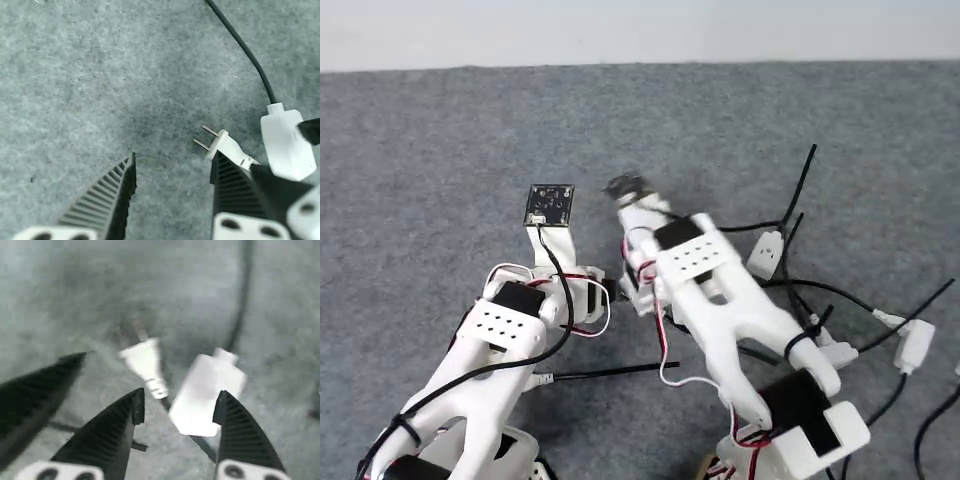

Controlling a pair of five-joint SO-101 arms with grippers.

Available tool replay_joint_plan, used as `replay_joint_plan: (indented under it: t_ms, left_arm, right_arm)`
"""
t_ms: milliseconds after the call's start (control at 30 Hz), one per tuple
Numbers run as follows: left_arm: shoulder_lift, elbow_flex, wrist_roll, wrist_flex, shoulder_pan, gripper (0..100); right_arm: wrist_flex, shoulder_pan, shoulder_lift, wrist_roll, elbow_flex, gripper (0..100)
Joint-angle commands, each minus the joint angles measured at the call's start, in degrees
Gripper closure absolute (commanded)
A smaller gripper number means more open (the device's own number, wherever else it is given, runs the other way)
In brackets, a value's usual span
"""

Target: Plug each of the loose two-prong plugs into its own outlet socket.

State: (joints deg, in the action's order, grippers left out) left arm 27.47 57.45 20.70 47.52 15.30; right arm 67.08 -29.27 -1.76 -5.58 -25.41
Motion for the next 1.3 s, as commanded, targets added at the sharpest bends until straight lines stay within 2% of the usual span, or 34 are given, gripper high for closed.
replay_joint_plan:
  t_ms: [0, 267, 467, 600, 700, 867, 1033, 1133, 1267]
  left_arm:
    - [1.76, -0.48, -1.76, 0.18, -1.76, 77]
    - [1.76, 1.36, -7.74, 0.09, -9.32, 77]
    - [1.76, 1.36, -8.0, 0.0, -9.41, 77]
    - [1.76, 1.54, -8.0, -1.41, -9.67, 77]
    - [1.76, 1.54, -8.0, -1.49, -9.67, 77]
    - [1.76, 1.54, -8.0, -1.49, -9.49, 77]
    - [1.76, 1.54, -8.0, -1.49, -9.32, 77]
    - [1.76, 1.89, -8.0, -1.58, -9.23, 77]
    - [1.76, 2.86, -8.0, -3.69, -9.23, 77]
  right_arm:
    - [-4.09, 1.98, -2.77, -6.24, -2.46, 79.0]
    - [-6.46, 1.19, -2.77, -18.81, -9.85, 79.0]
    - [-5.85, 2.42, -5.23, -21.54, -9.76, 79.0]
    - [0.04, 2.68, -13.05, -22.33, -9.76, 79.0]
    - [5.23, 3.03, -20.62, -26.02, -11.43, 79.0]
    - [7.78, 9.98, -28.62, -36.66, -20.13, 79.0]
    - [0.4, 20.09, -28.26, -48.88, -30.24, 79.0]
    - [-4.26, 24.75, -26.15, -52.75, -32.53, 79.0]
    - [-5.93, 25.98, -21.49, -55.91, -32.53, 79.0]
